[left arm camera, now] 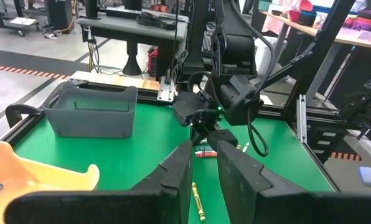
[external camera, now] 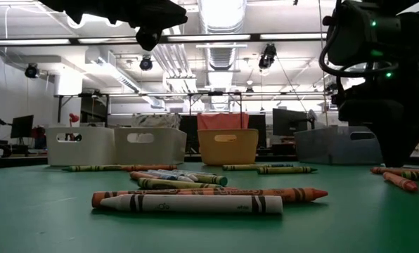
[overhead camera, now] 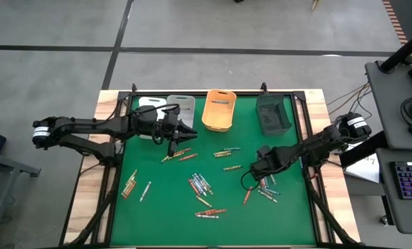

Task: Sort crayons
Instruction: Put the white crayon into the black bin

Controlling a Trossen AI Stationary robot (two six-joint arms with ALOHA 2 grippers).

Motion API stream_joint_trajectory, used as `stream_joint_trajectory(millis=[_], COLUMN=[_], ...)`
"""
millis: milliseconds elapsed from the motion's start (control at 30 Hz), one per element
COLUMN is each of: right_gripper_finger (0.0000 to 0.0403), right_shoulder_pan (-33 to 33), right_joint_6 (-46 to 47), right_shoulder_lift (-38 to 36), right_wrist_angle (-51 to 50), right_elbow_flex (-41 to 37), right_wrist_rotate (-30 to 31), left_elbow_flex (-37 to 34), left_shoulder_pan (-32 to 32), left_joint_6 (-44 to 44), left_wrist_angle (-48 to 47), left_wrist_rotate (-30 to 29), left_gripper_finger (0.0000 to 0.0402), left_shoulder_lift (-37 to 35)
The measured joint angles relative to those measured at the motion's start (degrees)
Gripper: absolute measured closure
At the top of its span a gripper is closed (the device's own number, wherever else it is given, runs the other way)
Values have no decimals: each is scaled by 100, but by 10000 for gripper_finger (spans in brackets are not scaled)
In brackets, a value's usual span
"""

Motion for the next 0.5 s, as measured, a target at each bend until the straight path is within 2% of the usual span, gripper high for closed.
stream_joint_trajectory(millis=[100,300,500], right_gripper_finger=[394,395,395], right_shoulder_pan=[0,-33,-333], right_joint_6=[-28,-191,-929], right_shoulder_lift=[-83,-260,-421], right_wrist_angle=[-189,-650,-788], right_elbow_flex=[102,526,1248], right_wrist_rotate=[66,594,1223], left_elbow_flex=[0,0,-1], left_shoulder_pan=[0,2,2], left_joint_6=[0,0,0], left_wrist_angle=[4,55,106], left_wrist_rotate=[0,0,0], left_gripper_finger=[345,345,345], left_shoulder_lift=[0,0,0])
